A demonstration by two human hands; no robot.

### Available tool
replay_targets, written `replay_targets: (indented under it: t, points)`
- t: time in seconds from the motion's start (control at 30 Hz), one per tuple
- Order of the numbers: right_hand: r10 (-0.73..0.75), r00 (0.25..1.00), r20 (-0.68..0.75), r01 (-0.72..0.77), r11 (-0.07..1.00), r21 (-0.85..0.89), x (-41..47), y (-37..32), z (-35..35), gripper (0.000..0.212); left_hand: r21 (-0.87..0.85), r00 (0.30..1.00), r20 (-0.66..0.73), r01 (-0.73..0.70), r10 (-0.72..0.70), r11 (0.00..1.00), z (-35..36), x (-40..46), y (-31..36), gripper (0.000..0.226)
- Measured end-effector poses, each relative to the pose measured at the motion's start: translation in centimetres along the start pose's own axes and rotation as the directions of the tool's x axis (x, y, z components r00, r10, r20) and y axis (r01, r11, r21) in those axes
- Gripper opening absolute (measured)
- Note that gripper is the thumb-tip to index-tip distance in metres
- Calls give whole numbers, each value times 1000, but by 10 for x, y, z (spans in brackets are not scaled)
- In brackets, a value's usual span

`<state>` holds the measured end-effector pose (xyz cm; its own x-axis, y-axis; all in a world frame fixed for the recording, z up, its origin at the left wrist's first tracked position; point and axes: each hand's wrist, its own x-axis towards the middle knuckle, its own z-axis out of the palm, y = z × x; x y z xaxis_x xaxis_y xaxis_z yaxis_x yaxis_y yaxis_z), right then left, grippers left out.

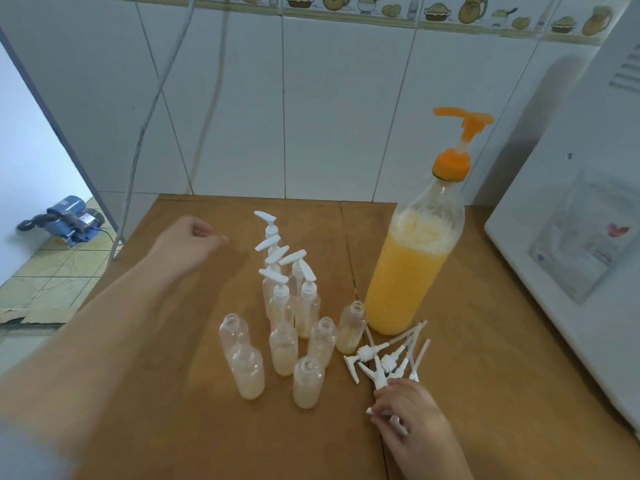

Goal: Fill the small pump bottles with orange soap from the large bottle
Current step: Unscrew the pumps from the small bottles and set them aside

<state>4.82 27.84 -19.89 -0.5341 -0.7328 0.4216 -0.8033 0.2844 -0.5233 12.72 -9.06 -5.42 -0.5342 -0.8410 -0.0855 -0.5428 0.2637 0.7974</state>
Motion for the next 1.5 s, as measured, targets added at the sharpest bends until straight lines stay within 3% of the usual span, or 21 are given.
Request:
replay_targets:
  t: [0.07, 0.13, 0.23, 0.37, 0.6, 0.83, 1.0, 1.17, 1.23, 1.3, 1.37, 1.43, 1.5]
  points:
    - [-10, 1000, 0, 10, 1000, 9, 2, 0, 0, 24, 32, 965, 241, 98, -103, 995, 21, 27, -8, 46]
    - [-8, 1000, 23, 8, 1000, 9, 3, -1, 0, 18, 116, 914, 394, 59, -100, 992, 39, 39, -9, 56]
    - [27, 998, 50, -27, 1000, -1, 3, -4, -1, 27, 80, 897, 442, -8, -28, 997, 57, 48, -7, 57]
    - [47, 999, -22, -47, 999, -2, 4, -11, -2, 32, 1, 883, 469, -9, 7, 1000, 67, 55, -11, 58]
    - [123, 987, -105, -122, 992, 22, 20, -28, -15, 22, -88, 890, 445, -68, 100, 994, 77, 48, -14, 24]
    - [169, 978, -124, -163, 985, 60, 36, -42, -25, 21, 15, 932, 321, -184, 170, 983, 85, 44, -17, 19]
    - [198, 964, -177, -178, 976, 121, 50, -57, -40, 31, -289, 977, 138, -119, 164, 950, 64, 39, -31, 37]
    - [102, 940, -325, -33, 977, 210, 92, -93, -69, 13, -598, 951, -148, -304, 271, 741, 9, -2, -15, 19]
    - [153, 949, -276, -69, 954, 293, 112, -115, -80, 14, -631, 929, -163, -356, 331, 690, -7, -33, -10, 16]
    - [279, 952, -125, -202, 881, 428, 131, -141, -88, 15, -650, 921, -117, -354, 372, 672, -13, -65, -6, 31]
    - [383, 923, 25, -316, 722, 615, 145, -160, -91, 17, -612, 917, -45, -339, 396, 715, -7, -95, -4, 45]
    - [443, 891, 98, -382, 614, 691, 155, -175, -91, 27, -485, 899, 7, -380, 437, 788, 4, -121, -3, 48]
    - [456, 886, 82, -397, 657, 641, 157, -183, -88, 30, -389, 865, 46, -446, 500, 806, 13, -137, -1, 47]
